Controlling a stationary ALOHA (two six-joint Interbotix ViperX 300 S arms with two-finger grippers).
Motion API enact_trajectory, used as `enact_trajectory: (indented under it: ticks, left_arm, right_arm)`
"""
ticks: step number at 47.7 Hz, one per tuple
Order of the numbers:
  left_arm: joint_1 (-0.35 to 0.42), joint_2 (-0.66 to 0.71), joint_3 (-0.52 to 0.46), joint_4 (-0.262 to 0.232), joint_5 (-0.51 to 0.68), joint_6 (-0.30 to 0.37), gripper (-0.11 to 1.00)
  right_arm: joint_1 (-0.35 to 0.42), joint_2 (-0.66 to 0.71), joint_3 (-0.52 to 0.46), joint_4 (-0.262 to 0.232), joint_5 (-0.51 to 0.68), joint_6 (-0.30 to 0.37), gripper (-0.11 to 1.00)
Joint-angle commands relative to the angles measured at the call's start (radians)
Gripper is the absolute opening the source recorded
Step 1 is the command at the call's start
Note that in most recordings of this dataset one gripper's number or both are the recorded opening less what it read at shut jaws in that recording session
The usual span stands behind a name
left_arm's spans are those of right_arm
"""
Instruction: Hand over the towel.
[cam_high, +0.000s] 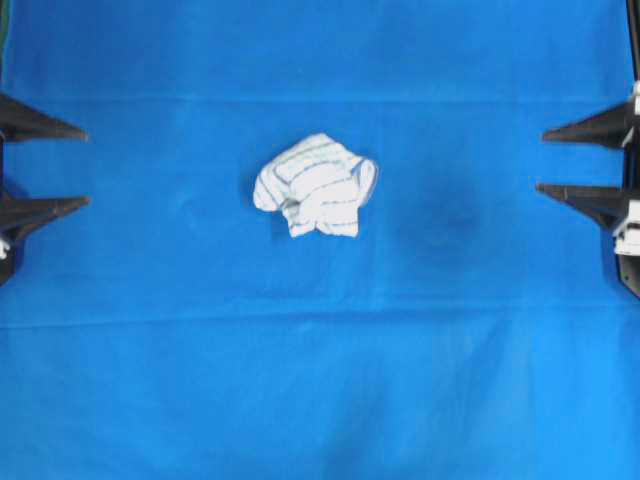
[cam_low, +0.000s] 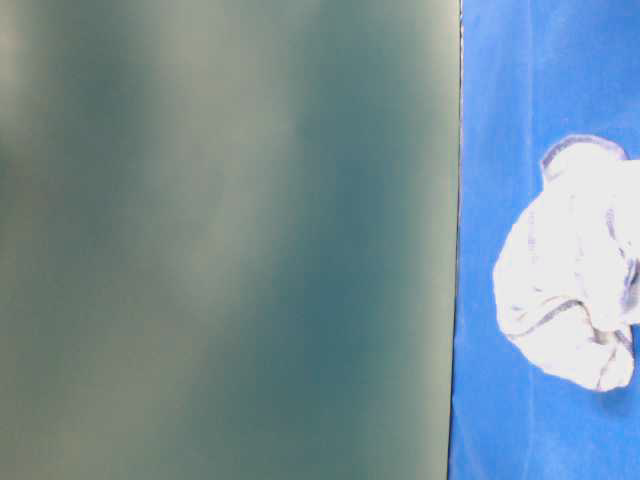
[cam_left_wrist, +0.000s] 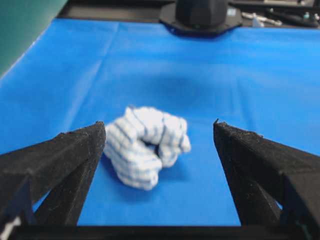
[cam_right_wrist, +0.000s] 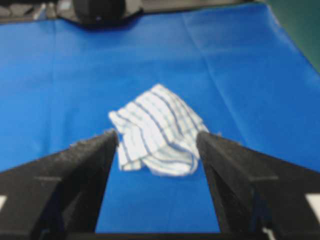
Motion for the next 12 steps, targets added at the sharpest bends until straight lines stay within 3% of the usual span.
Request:
enact_trajectory:
  ticks: [1, 12]
  left_arm:
    - [0.0, -0.009, 0.018, 0.002, -0.018, 0.0, 0.93]
    - [0.0, -0.012, 0.029, 0.0, -0.018, 0.0, 0.93]
  right_arm:
    - [0.0, 0.003, 0.02, 0.008, -0.051, 0.003, 0.69]
    - [-0.003, 0.028, 0.038, 0.026, -0.066, 0.002, 0.69]
